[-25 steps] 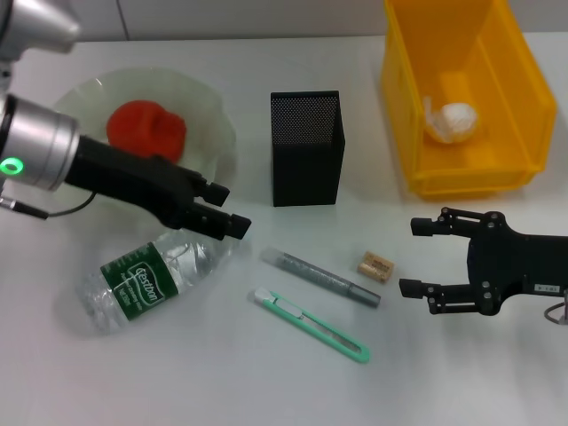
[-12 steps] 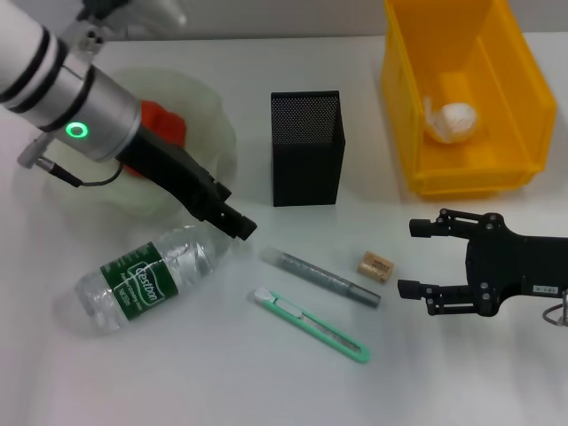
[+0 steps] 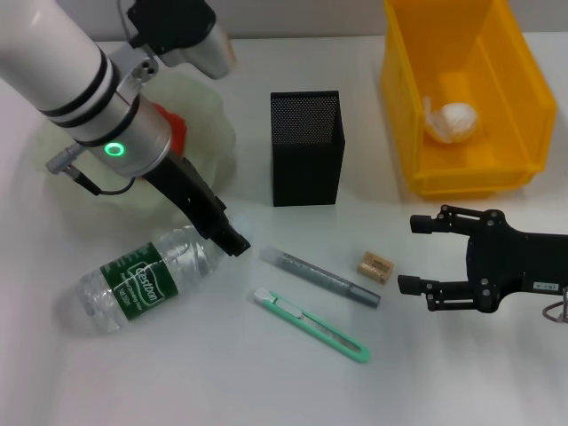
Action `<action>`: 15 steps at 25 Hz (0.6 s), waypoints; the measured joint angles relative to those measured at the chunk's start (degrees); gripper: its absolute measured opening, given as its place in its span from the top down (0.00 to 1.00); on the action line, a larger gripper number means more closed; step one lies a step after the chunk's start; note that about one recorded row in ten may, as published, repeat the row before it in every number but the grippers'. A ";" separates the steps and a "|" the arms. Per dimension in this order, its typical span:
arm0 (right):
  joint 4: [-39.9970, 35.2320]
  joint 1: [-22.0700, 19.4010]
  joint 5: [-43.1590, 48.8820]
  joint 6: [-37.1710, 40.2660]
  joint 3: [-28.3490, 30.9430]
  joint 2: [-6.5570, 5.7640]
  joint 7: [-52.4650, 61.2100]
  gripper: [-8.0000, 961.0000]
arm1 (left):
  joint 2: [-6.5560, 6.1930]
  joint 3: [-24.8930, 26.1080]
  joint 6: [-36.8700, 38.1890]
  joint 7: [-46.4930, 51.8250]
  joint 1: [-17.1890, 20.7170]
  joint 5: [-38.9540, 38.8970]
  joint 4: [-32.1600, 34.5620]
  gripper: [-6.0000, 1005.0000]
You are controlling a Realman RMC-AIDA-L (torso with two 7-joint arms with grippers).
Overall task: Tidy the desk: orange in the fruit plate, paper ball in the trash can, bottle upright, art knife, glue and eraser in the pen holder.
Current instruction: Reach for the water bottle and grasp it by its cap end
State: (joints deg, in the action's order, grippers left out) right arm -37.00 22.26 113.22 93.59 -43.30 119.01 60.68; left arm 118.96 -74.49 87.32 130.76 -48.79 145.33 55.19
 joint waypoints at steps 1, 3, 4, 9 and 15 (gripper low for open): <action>0.00 0.09 -0.01 0.01 0.04 0.00 0.23 0.14 | 0.05 -1.56 -0.91 0.02 0.00 0.23 -0.08 0.29; 0.00 0.14 -0.02 0.01 0.07 0.00 0.36 0.14 | 0.05 -1.81 -1.06 0.02 0.00 0.27 -0.08 0.29; 0.00 0.18 -0.02 0.01 0.07 0.00 0.44 0.14 | 0.05 -2.40 -1.32 0.03 0.00 0.35 -0.11 0.29; 0.00 0.35 -0.05 0.01 0.07 -0.01 0.60 0.14 | 0.13 -4.30 -2.03 0.06 -0.01 0.46 -0.64 0.29; 0.00 0.45 -0.36 0.01 0.06 -0.01 1.00 0.14 | 0.13 -5.92 -2.80 0.08 -0.03 0.48 -0.82 0.29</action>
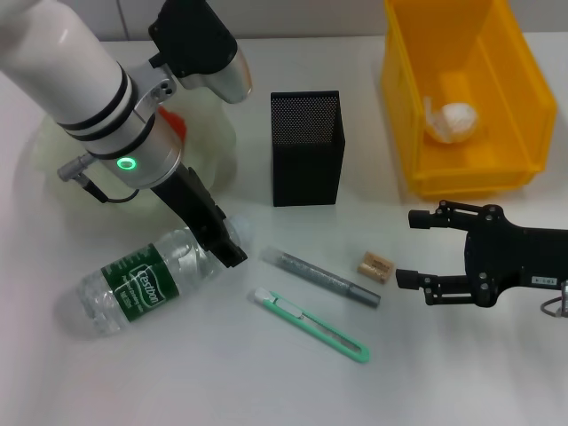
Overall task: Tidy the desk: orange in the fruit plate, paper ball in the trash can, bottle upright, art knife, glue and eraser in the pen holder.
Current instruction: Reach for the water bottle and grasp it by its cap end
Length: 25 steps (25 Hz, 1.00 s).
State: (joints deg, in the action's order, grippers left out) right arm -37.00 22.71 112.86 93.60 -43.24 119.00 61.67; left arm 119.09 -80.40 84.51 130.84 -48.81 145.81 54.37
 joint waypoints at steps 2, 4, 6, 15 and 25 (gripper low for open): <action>0.00 0.04 -0.34 0.04 0.00 0.00 0.19 0.14 | 0.05 -1.14 -0.74 0.02 0.23 -0.05 -0.16 0.29; 0.00 0.06 -0.46 0.12 0.00 0.00 0.27 0.14 | 0.06 -1.62 -1.20 0.02 0.31 -0.11 -0.31 0.29; 0.00 0.06 -0.46 0.16 0.00 0.00 0.35 0.14 | 0.07 -2.24 -1.96 0.03 0.38 -0.16 -0.59 0.29; -0.04 -0.05 -0.45 0.70 0.00 0.00 1.02 0.14 | 0.09 -5.89 -4.06 0.12 0.57 -0.53 -1.36 0.29; -0.18 -0.20 -0.45 0.92 0.00 0.00 1.09 0.14 | 0.08 -9.73 -5.61 0.12 0.73 -0.67 -1.22 0.33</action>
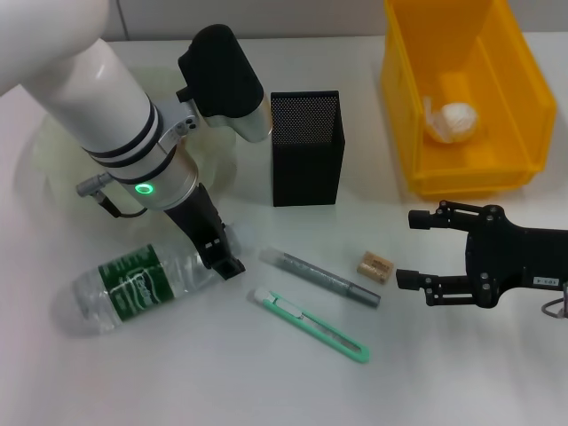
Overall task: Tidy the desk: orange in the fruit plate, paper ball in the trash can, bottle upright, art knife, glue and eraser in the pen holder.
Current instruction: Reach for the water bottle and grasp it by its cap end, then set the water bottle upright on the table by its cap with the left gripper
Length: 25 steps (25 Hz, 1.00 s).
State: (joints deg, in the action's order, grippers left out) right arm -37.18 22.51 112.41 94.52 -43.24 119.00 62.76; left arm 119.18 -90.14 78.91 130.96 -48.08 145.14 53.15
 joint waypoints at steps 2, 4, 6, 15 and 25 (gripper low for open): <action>0.00 -0.01 0.00 0.02 0.00 0.00 0.00 0.14 | 0.00 -0.02 -0.13 0.00 0.03 0.00 0.05 0.37; 0.00 -0.06 0.00 0.06 0.00 0.00 0.00 0.14 | 0.00 -0.02 -0.13 0.00 0.03 0.00 0.05 0.41; 0.00 -0.10 0.00 0.06 0.00 0.00 0.00 0.14 | 0.00 -0.05 -0.22 0.00 0.07 0.00 0.15 0.47; 0.00 -0.10 -0.01 0.18 0.00 0.00 0.00 0.14 | -0.05 1.23 2.12 0.07 0.98 -3.35 2.87 0.54; 0.00 -0.09 -0.08 0.58 0.00 0.00 -0.01 0.14 | -0.45 6.34 5.63 -1.84 6.92 -8.05 12.86 0.55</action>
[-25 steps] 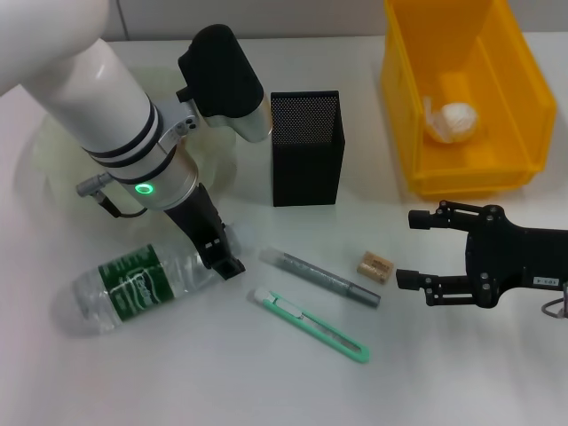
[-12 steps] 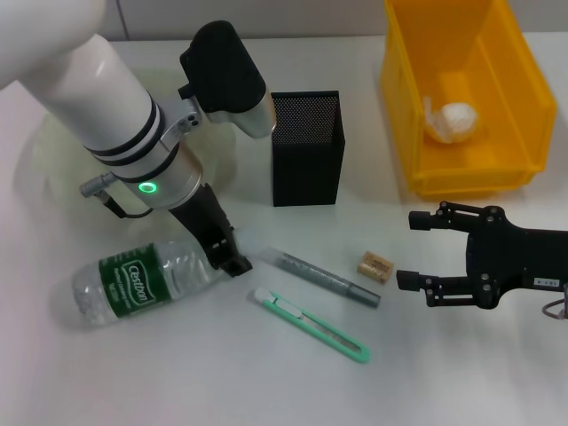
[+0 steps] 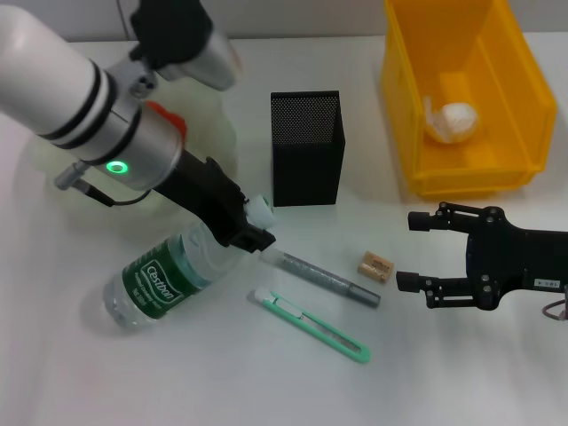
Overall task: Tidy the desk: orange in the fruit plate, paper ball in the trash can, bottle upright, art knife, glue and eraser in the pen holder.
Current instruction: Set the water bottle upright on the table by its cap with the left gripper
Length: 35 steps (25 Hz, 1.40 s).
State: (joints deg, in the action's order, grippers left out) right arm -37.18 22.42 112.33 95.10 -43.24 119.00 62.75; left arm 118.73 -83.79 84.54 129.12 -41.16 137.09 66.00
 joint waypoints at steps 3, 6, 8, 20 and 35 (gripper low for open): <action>0.00 0.05 -0.01 0.01 0.00 0.00 0.00 0.14 | -0.09 5.27 1.63 -2.60 3.96 -3.73 4.08 0.55; 0.00 0.10 -0.01 0.03 0.00 0.00 0.00 0.14 | -0.09 5.96 1.70 -3.20 4.99 -4.73 5.14 0.55; 0.00 0.16 -0.01 0.06 0.00 0.00 0.00 0.14 | -0.16 7.13 1.90 -4.59 6.90 -6.71 6.98 0.55; 0.00 0.24 0.00 0.77 -0.03 0.00 0.00 0.14 | -0.26 15.59 6.56 -9.97 10.12 -11.44 9.21 0.55; 0.00 0.26 0.09 0.92 0.00 0.00 0.03 0.14 | -0.36 24.06 11.53 -17.52 12.57 -15.90 9.74 0.55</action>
State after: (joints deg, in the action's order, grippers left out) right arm -37.17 22.68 112.42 96.02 -43.24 119.00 62.78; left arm 118.37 -59.74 96.07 111.60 -28.59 121.18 75.74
